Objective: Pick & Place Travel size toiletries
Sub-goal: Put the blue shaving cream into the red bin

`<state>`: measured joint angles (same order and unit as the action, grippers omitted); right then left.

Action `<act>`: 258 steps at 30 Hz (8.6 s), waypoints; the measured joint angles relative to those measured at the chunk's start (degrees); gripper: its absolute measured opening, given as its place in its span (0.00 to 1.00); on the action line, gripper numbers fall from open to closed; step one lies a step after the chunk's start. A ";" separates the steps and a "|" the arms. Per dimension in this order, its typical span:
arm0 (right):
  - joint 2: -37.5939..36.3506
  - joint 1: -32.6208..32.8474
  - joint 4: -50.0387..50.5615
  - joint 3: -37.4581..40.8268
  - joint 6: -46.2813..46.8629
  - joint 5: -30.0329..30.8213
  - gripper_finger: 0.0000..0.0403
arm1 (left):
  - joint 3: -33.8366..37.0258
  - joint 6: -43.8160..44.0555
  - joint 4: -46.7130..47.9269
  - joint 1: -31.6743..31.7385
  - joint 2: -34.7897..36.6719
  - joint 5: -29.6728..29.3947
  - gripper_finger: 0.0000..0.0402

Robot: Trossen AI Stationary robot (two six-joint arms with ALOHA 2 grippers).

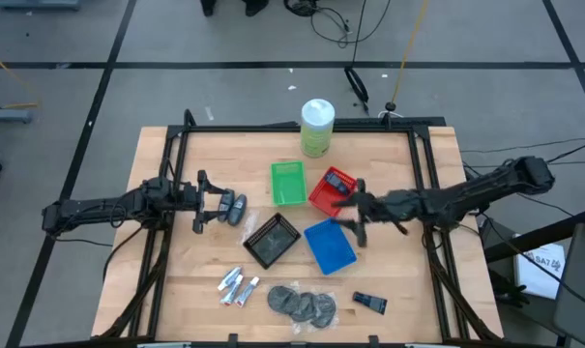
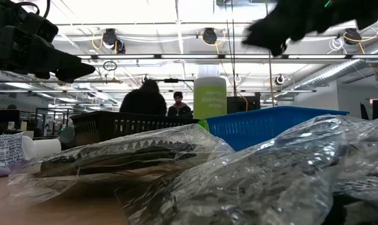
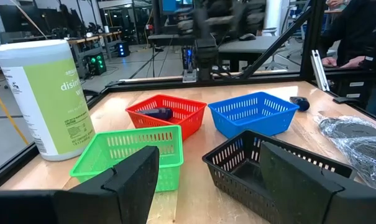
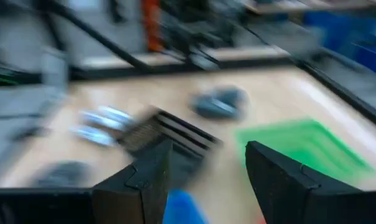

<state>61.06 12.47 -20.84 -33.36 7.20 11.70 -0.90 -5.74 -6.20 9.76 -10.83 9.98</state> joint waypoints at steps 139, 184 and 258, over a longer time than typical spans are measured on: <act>27.60 35.06 50.99 -29.38 37.34 8.18 0.23 | -0.01 0.00 0.02 0.02 -0.02 0.00 0.68; 27.43 6.98 36.85 -29.46 -2.51 1.65 0.23 | -0.01 0.01 0.01 0.02 -0.02 0.00 0.68; 20.72 -22.10 11.02 -6.45 2.21 -1.49 0.23 | 0.01 0.00 0.05 -0.02 -0.83 -1.55 0.68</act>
<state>81.78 -9.63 -9.82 -39.81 9.41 10.22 -0.89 -5.74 -6.14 9.74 -11.66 8.43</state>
